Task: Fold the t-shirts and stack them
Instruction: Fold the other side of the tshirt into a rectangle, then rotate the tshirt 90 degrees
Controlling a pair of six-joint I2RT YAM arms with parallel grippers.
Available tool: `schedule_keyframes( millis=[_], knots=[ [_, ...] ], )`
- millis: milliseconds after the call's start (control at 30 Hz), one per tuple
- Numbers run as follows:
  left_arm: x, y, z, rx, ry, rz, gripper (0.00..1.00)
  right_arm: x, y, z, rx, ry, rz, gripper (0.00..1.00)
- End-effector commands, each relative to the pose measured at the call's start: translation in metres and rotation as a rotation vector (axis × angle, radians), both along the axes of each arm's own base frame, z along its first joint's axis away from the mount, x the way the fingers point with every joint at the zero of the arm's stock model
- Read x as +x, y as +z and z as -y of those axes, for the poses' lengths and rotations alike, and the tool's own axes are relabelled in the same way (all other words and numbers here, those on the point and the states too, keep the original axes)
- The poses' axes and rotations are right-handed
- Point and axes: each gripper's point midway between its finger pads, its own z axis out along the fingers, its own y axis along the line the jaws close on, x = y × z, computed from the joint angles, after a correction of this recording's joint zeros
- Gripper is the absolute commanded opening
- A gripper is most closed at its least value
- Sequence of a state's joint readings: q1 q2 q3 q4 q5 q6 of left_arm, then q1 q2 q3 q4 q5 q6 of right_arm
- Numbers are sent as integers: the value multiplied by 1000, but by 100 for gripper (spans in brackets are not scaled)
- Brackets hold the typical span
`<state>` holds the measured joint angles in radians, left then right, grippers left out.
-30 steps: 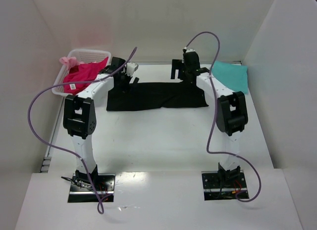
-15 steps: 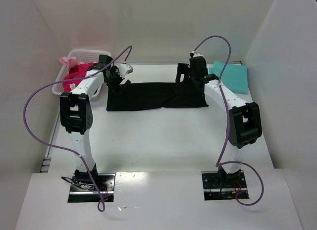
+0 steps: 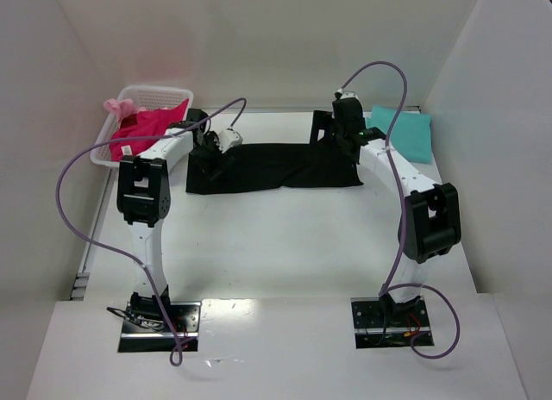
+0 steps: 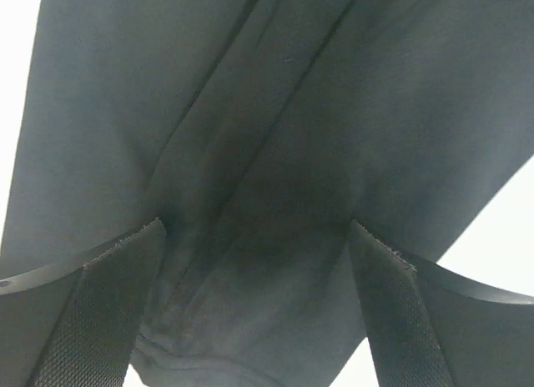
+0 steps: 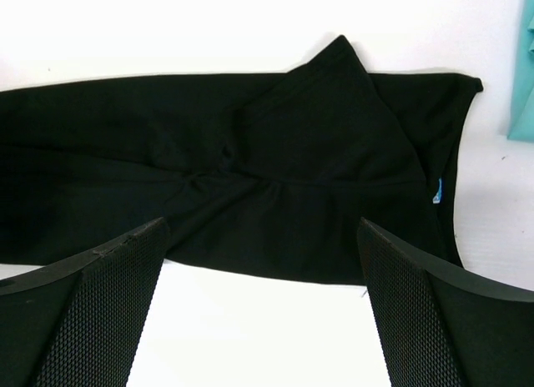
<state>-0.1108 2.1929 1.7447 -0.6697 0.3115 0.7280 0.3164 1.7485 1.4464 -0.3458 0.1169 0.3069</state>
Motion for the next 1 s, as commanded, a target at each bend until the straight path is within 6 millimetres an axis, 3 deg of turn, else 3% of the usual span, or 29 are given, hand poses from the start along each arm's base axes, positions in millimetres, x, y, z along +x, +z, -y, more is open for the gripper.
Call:
schedule_keyframes(
  millis=[0,200,267,400,633,667,700,733,867,967],
  knots=[
    [6,-19,-9,35,7,2,97,6,25,-1,13,-2,37,99],
    [-8,-40,-15,181,29,-33,97,1,28,-7,37,28,42,99],
    [-21,-40,-1,156,-6,-80,97,-2,25,-6,37,28,42,99],
    [-38,-32,25,135,-36,-118,97,-3,45,-2,34,18,93,99],
    [-101,-26,60,49,-76,-263,97,-13,69,7,53,8,156,99],
    [-106,-23,65,38,-88,-264,97,-16,58,10,41,0,135,99],
    [-107,-12,75,1,-98,-250,97,-16,67,10,49,0,159,99],
    [-117,-10,84,-14,-103,-274,97,-17,62,10,46,0,149,99],
    [-146,2,115,-32,-131,-318,97,-21,74,19,43,-25,177,99],
    [-166,6,128,-38,-149,-347,97,-22,72,20,57,-46,167,99]
  ],
)
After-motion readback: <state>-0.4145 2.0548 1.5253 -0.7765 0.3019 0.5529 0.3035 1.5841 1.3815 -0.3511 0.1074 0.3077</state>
